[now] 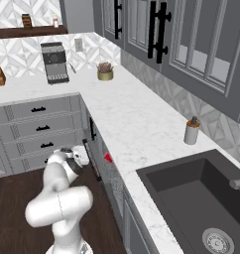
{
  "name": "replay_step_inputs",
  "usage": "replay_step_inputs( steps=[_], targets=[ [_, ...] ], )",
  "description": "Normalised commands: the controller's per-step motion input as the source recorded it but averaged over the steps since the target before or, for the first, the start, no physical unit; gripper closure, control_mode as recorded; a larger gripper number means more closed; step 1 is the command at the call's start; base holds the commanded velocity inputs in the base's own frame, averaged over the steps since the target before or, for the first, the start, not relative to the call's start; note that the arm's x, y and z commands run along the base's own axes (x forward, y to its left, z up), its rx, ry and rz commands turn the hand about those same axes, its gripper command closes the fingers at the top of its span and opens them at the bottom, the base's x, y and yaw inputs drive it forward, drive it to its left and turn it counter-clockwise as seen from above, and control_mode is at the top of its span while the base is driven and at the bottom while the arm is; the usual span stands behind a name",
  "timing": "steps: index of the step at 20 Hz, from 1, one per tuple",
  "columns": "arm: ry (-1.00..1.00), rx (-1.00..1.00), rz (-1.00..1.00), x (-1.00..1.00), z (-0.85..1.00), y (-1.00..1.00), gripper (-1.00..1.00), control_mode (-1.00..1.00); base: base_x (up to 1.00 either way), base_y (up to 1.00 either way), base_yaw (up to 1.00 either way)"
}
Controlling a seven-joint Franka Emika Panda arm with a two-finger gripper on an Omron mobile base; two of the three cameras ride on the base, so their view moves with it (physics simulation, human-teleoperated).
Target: Pick up the cup and bowl from the counter, place them in the dishwasher, and close the dishwasher door.
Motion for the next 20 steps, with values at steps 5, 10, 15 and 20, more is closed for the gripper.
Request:
replay_step_inputs(
  steps=[5, 10, 15, 20],
  targets=[
    [-0.03, 0.09, 0.00, 0.42, -0.59, -1.00, -1.00, -1.00, 0.00, 0.00, 0.00],
    [0.00, 0.06, -0.02, 0.37, -0.42, -0.94, -1.00, -1.00, 0.00, 0.00, 0.00],
    [0.00, 0.04, -0.01, 0.11, -0.31, -0.69, -1.00, -1.00, 0.00, 0.00, 0.00],
    [0.01, 0.00, -0.01, 0.08, -0.23, -0.46, -1.00, -1.00, 0.00, 0.00, 0.00]
  ],
)
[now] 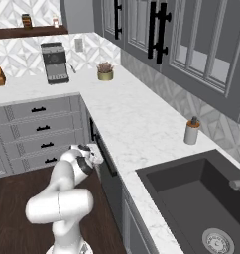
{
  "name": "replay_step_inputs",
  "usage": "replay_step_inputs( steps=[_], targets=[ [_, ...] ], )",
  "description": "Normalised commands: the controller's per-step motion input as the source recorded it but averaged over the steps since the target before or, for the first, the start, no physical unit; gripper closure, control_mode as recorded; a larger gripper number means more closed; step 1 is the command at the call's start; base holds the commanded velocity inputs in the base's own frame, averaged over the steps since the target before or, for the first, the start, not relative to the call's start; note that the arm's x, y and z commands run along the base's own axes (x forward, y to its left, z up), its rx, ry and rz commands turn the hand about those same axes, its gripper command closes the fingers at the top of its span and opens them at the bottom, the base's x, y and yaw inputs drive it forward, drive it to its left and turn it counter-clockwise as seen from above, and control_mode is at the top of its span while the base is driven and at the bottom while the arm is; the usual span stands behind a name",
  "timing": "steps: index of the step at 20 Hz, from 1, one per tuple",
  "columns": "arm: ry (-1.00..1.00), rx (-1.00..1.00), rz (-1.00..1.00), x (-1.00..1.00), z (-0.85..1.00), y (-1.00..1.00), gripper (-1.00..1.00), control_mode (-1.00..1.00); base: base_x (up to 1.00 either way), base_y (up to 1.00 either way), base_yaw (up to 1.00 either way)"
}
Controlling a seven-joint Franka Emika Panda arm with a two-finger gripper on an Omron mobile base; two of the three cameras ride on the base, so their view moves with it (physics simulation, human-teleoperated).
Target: Pick up the cup and bowl from the counter, place them in the dishwasher, and close the dishwasher door.
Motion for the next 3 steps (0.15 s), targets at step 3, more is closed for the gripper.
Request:
replay_step_inputs(
  steps=[3],
  targets=[
    [0.00, 0.00, 0.00, 0.00, -0.01, 0.00, -1.00, -1.00, 0.00, 0.00, 0.00]
  ],
)
